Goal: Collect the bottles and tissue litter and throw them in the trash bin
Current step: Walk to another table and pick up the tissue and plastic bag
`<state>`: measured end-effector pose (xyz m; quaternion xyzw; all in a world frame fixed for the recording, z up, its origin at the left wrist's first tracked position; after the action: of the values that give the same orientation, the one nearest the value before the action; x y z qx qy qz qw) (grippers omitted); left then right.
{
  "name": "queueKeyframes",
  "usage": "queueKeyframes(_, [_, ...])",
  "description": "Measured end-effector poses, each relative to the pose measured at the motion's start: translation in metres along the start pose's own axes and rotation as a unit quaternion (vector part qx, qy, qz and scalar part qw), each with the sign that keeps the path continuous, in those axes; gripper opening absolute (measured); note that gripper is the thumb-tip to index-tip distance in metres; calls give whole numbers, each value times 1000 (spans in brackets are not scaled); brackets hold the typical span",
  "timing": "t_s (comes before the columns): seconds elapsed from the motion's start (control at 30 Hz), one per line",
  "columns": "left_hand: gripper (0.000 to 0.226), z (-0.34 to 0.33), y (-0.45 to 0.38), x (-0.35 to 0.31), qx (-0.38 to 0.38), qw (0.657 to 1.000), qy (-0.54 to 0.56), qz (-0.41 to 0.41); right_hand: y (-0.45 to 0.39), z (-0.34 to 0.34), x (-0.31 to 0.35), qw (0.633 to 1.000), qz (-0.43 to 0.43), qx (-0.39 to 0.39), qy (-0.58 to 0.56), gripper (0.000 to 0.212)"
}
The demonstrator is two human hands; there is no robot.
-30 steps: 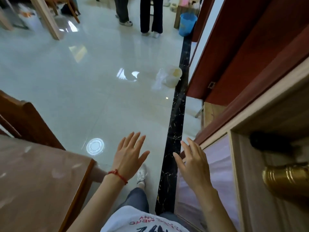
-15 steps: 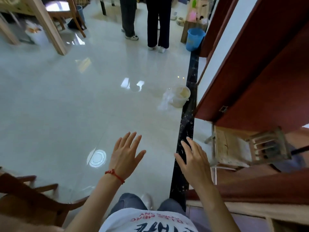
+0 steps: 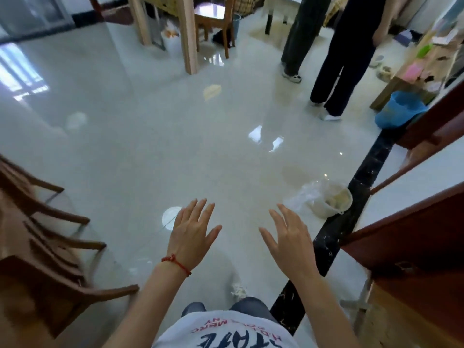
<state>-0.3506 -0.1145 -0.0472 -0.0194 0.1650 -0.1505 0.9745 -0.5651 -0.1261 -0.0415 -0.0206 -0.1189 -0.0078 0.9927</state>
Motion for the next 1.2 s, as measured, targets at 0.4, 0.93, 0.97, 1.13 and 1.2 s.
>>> queueKeyframes(0.4, [60,13,-11,25,-79,965,-16,249,-134,-15,62,961,270,60,-31,53])
queueKeyframes(0.93, [73,70,-29,215,-75,928,-61,359,-227,-87,268,917,382,104,-52,48])
queueKeyframes(0.97, [73,76,-34,232,-76,929,-60,357,-236,-90,284,917,381,102,-54,49])
queueKeyframes(1.13, [73,100,-57,310,-78,935,-60,340,-284,-101,347,927,360,82,-62,51])
queueKeyframes(1.2, [73,110,-70,340,-80,936,-60,339,-305,-107,369,930,353,83,-57,53])
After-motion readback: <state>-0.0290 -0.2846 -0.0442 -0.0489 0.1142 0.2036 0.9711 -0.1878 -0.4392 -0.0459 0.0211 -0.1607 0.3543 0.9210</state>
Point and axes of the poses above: each hand's wrist, its own y-axis away from the middle knuckle, its own z-axis out of the back of the hand, x = y × z, the point moved 1 cm from there along -y, towards the middle knuckle, and after that the axes turned 15 degrees about -z, right-handed, at the moved point
